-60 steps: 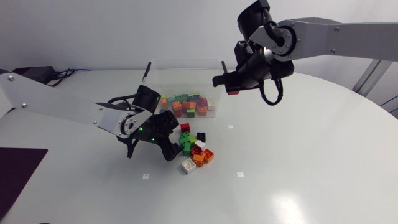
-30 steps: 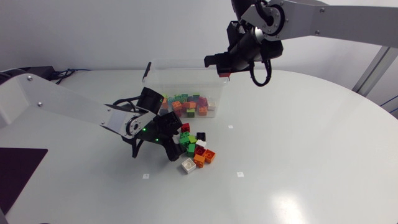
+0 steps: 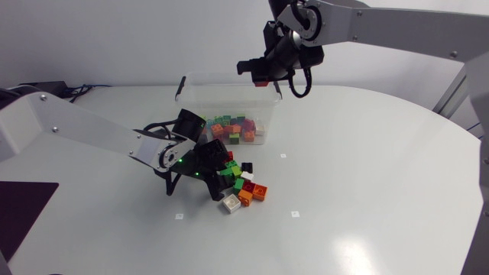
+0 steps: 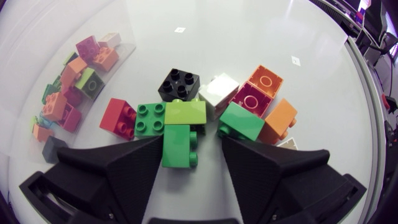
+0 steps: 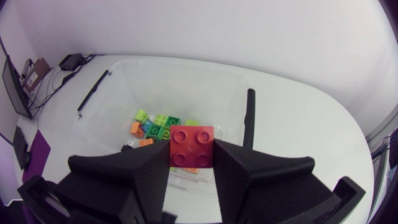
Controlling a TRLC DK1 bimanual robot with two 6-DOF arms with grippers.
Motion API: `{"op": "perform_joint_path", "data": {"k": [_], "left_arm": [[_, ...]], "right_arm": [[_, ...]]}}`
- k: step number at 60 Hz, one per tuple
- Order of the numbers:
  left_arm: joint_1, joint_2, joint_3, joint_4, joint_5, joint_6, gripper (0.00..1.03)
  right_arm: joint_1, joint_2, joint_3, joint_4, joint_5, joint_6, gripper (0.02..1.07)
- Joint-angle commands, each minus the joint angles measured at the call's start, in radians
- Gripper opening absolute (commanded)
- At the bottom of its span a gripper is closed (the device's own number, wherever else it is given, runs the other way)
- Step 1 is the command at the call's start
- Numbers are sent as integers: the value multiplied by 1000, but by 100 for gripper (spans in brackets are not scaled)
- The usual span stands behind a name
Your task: Place the duplo bricks in the container
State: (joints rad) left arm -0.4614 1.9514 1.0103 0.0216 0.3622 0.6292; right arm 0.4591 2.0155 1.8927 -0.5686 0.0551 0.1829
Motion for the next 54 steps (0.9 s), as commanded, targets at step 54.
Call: {"op": "perform_joint_path", "data": {"k": [54], "left_arm": [[41, -201, -188, -77, 47, 84, 23]], "right_arm": [[-10, 318, 390, -56, 0, 0, 31]]}}
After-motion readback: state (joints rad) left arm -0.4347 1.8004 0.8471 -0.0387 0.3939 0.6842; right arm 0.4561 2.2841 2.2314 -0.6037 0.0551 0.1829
